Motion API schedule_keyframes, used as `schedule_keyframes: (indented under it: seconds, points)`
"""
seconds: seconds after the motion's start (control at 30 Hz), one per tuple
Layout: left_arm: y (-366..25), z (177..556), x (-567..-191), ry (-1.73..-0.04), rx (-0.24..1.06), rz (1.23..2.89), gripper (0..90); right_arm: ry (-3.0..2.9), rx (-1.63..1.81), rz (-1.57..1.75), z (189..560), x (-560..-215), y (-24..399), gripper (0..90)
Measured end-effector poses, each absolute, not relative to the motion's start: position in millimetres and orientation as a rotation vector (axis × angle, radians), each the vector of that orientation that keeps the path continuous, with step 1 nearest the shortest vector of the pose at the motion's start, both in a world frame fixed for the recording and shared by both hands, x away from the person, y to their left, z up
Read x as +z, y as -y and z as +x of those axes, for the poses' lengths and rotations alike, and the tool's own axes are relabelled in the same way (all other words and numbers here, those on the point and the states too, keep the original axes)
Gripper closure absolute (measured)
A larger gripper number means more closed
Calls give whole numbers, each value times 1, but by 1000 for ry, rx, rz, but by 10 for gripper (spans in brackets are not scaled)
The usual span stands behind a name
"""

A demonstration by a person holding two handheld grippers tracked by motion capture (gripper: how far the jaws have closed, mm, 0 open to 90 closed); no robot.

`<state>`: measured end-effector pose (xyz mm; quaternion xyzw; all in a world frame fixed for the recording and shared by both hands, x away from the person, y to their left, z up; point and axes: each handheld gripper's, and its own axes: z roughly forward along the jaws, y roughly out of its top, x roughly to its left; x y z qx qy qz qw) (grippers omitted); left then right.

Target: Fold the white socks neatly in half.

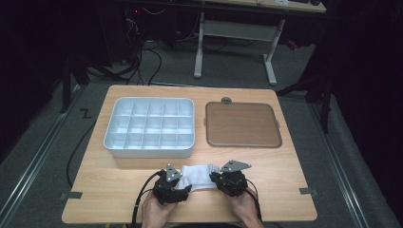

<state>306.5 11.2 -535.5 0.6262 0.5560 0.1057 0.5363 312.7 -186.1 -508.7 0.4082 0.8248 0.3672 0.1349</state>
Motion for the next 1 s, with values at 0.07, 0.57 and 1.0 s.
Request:
schedule_keyframes:
  seconds: [0.07, 0.57, 1.0]
  points:
    - [-11, 306, -536, -1319, 265, 1498, 385, -2386, 1068, 1184, 312, -508, 186, 835]
    - [-6, 307, -537, -1334, 325, 1512, 421, -2371, 1085, 1203, 305, -507, 196, 834]
    - [-12, 306, -532, -1330, 233, 1523, 344, -2353, 1044, 1190, 316, -517, 204, 823]
